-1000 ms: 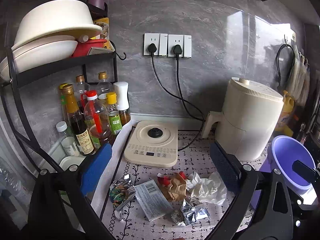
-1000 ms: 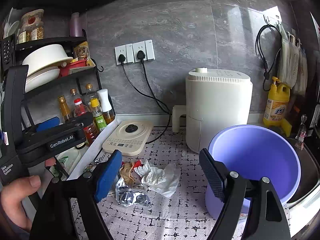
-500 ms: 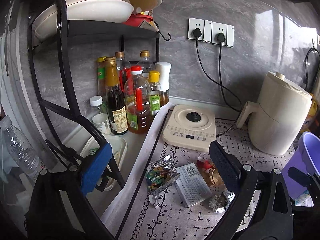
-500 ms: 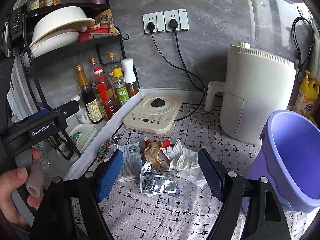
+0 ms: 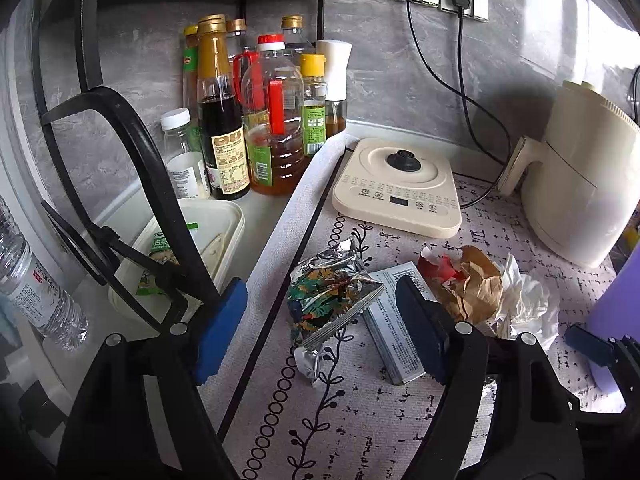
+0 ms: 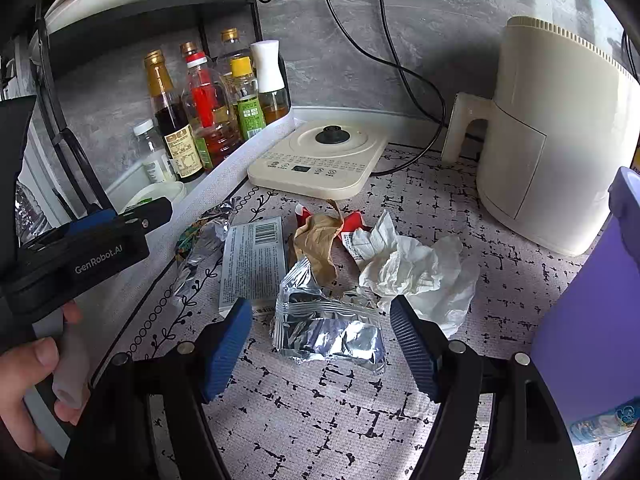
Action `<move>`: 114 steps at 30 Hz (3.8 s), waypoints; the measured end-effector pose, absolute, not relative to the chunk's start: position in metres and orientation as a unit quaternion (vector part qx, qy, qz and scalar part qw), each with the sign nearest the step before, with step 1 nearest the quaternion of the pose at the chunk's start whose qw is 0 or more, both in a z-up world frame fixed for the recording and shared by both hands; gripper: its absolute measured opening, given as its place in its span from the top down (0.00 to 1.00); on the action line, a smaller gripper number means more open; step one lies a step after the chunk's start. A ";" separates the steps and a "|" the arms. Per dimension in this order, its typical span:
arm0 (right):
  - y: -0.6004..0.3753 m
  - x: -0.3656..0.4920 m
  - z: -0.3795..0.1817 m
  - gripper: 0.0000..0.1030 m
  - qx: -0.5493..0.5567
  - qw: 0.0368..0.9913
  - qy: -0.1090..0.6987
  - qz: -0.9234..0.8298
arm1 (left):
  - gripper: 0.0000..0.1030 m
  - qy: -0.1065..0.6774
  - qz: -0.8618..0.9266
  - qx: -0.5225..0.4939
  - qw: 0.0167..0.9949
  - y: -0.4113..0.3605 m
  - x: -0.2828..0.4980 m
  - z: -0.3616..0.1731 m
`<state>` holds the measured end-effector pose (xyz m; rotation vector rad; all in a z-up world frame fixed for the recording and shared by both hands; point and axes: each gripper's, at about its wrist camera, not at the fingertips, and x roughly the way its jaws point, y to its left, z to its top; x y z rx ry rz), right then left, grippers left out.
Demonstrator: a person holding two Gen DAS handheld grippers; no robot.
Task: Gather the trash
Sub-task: 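Grasp snack bag with left gripper while right gripper grasps foil packet, then carry both held wrappers to the purple bucket and release them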
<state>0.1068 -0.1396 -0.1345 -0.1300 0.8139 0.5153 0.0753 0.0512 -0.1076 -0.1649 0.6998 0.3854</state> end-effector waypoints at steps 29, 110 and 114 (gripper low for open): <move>-0.156 0.107 -0.112 0.90 -0.040 0.892 0.367 0.260 | 0.91 0.391 0.134 -0.057 0.909 0.040 0.120 -0.120; -0.412 0.025 0.000 0.55 0.049 0.974 0.219 -0.028 | 0.26 0.247 -0.175 -0.019 0.953 -0.241 0.115 0.007; -0.402 0.030 0.001 0.46 0.047 0.975 0.218 -0.010 | 0.17 0.245 -0.141 -0.021 0.959 -0.222 0.114 0.008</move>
